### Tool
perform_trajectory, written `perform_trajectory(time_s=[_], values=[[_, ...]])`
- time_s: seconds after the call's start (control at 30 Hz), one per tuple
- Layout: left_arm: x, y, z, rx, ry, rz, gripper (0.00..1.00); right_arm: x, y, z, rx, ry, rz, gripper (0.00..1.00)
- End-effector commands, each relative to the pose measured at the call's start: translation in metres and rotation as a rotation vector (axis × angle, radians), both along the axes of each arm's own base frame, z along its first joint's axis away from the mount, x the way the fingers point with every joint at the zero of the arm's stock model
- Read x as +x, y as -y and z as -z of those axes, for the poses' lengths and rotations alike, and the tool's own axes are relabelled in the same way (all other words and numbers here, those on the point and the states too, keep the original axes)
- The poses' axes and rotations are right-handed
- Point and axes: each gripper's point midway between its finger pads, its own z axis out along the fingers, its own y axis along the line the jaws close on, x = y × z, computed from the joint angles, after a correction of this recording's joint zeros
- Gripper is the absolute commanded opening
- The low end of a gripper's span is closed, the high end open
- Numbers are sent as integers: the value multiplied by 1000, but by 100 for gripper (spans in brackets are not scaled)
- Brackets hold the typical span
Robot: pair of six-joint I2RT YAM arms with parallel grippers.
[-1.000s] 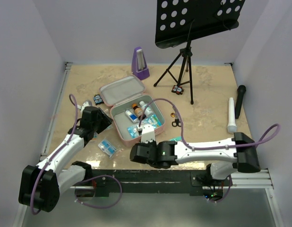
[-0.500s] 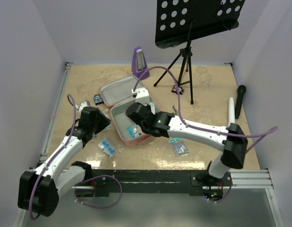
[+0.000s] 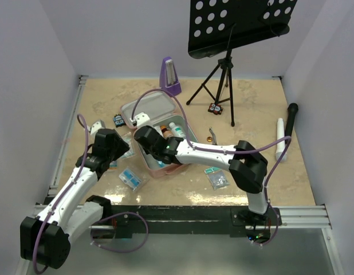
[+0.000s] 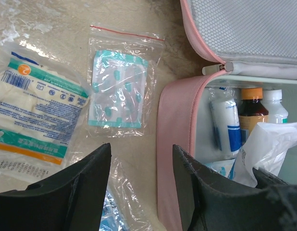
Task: Organize the medicine kit
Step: Place the medical item at the medicine box.
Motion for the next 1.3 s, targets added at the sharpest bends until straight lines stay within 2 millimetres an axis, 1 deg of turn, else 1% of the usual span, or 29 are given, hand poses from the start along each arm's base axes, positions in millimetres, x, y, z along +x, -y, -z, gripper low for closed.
perform_trajectory(time_s=[0.0,0.03,0.23,0.4,0.53,0.63,0.8,0.83,0.93,1.07,1.13,1.17,1.27], values=[[4,-5,-15,26,30,-10,58,7,-29,-41,147,34,-101,0],[4,-5,-16,26,35,-13,58,7,-29,-40,152,27,-111,0],[3,-6,-14,26,31,-11,59,8,-28,-20,162,-33,-176,0],[1,-6,-11,27,26,-8,59,11,-23,-2,145,-65,-187,0],[1,-5,-9,22,24,-4,59,6,-22,15,131,-102,-214,0],[1,-3,-7,17,20,-1,59,-2,-24,14,161,-119,-249,0],[1,-2,-4,13,18,1,59,-12,-22,30,149,-166,-275,0],[1,-2,-3,12,15,2,58,-11,-26,27,168,-156,-281,0],[0,-1,-2,6,16,3,58,-12,-27,35,165,-168,-282,0],[-2,-1,-1,5,15,6,59,-6,-24,47,137,-171,-249,0],[-3,-2,-1,7,16,6,59,1,-20,52,121,-172,-220,0],[-3,-2,-1,8,17,5,58,3,-16,59,98,-187,-207,0],[-3,-3,-1,10,17,5,58,12,-11,63,80,-181,-173,0]])
